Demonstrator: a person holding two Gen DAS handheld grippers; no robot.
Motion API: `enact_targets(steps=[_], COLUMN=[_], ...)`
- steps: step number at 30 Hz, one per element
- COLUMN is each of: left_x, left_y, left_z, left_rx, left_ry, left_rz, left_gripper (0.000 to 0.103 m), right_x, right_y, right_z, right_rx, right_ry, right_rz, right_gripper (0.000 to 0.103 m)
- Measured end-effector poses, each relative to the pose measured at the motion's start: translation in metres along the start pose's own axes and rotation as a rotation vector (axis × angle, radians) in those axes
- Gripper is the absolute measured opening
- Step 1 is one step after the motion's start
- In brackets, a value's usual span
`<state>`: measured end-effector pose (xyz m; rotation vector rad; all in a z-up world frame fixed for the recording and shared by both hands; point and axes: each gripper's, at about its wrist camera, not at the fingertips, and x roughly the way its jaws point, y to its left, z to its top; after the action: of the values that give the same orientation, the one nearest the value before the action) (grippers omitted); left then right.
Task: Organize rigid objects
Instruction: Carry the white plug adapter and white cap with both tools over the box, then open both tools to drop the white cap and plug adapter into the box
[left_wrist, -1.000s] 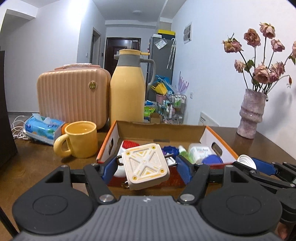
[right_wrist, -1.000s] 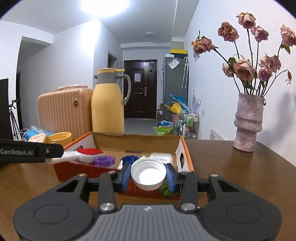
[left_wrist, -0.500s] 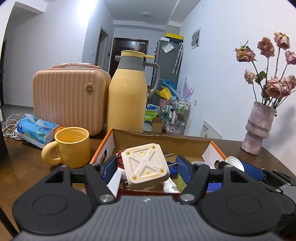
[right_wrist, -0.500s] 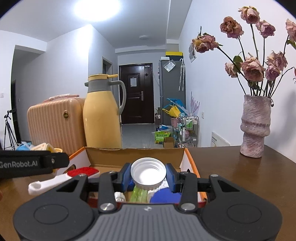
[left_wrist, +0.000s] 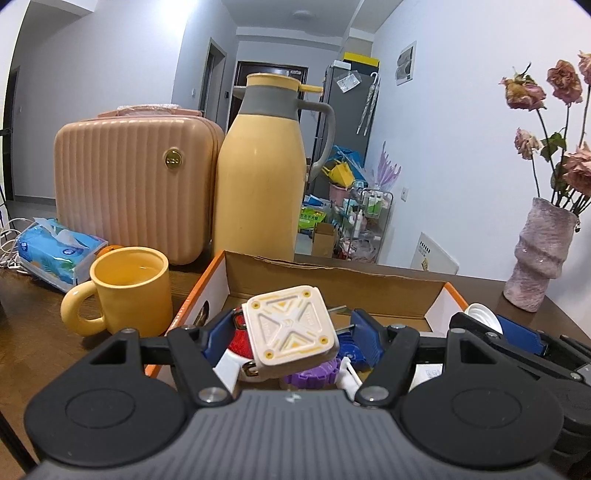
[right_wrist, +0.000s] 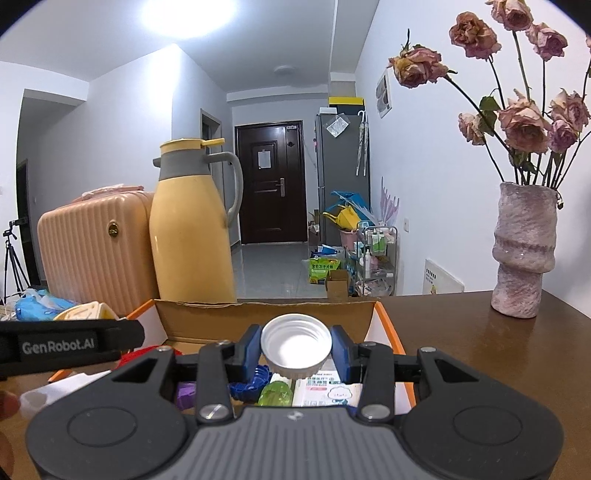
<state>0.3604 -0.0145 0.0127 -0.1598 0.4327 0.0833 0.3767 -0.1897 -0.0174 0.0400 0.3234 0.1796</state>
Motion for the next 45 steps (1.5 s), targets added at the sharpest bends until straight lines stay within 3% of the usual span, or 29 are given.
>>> enact_targets(steps=[22,40,42,44,45], left_x=[0.058,0.068,0.067,0.064,0.062], left_y=[-0.008,-0.010,-0.009,-0.010,-0.010], left_z=[0.011,0.010,0.009,0.010,0.010], left_rx=[0.033,0.047,0.044,0.049,0.049], left_ry=[0.074,0.100,0.097,0.083,0.075], left_rz=[0.038,0.074,0.074,0.086,0.094], left_gripper=[0.070,0.071,0.071,0.077,0.084], right_x=[0.051,0.066,0.067,0.067,0.067], right_y=[-0.005,-0.007,-0.009,-0.011,-0.012], right_z=[0.004,0.002,0.002,0.002,0.002], right_rx=[-0.031,-0.067,-0.064,-0.058,-0.054], right_ry=[0.054,0.112,0.118,0.126,0.125], right_rz=[-0.006,-0.009,-0.015,-0.025,-0.034], right_gripper=[0.039,0.040,0.044,0.065,0.070])
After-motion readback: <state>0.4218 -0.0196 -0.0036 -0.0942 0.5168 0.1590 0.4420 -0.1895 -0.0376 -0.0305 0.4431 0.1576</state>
